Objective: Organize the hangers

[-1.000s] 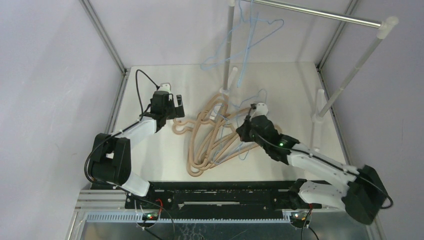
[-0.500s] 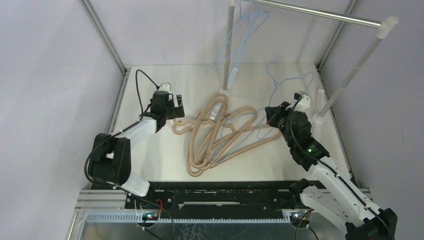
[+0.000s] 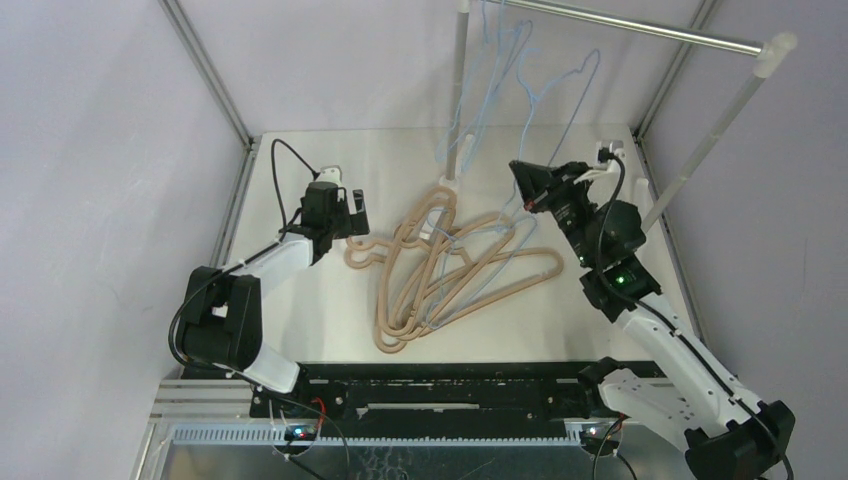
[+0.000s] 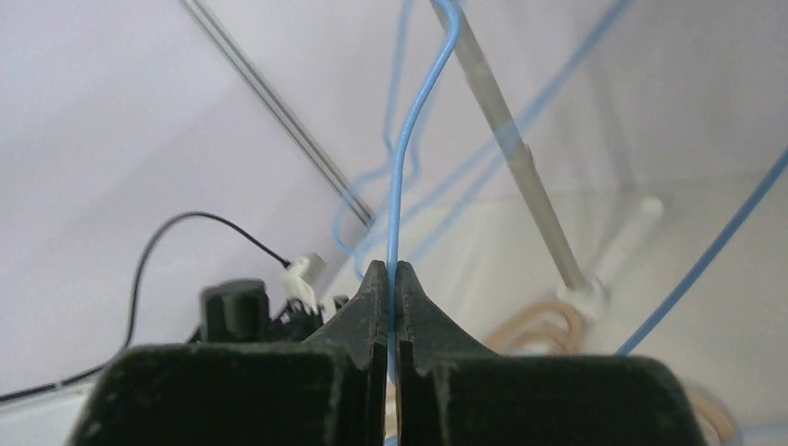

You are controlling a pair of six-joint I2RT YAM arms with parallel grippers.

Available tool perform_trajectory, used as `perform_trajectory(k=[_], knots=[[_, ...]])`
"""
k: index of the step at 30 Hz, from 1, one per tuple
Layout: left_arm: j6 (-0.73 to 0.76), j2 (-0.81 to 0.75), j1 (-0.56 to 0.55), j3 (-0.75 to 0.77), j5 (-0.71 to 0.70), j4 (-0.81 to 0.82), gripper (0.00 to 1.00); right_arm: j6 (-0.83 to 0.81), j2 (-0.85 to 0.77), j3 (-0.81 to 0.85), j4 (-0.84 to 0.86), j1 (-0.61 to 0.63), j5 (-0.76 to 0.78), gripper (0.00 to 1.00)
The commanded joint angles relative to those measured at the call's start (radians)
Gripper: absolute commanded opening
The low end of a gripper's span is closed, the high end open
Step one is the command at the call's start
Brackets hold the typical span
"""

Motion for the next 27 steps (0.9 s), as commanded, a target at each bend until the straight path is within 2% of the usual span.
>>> perform_trajectory(k=[1, 12, 27], knots=[[-0.001, -0.005, -0.008, 0.040, 0.000, 0.020, 0.99, -0.050, 0.053, 0.113, 0.138, -0.011, -0.063, 0.00], [0.010, -0.012, -0.008, 0.043, -0.024, 0.010, 0.99, -0.011, 0.306, 0.340, 0.163, -0.110, -0.107, 0.00], [0.012, 0.024, -0.007, 0.060, -0.022, 0.010, 1.00, 0.073, 0.496, 0.436, 0.200, -0.194, -0.188, 0.00]])
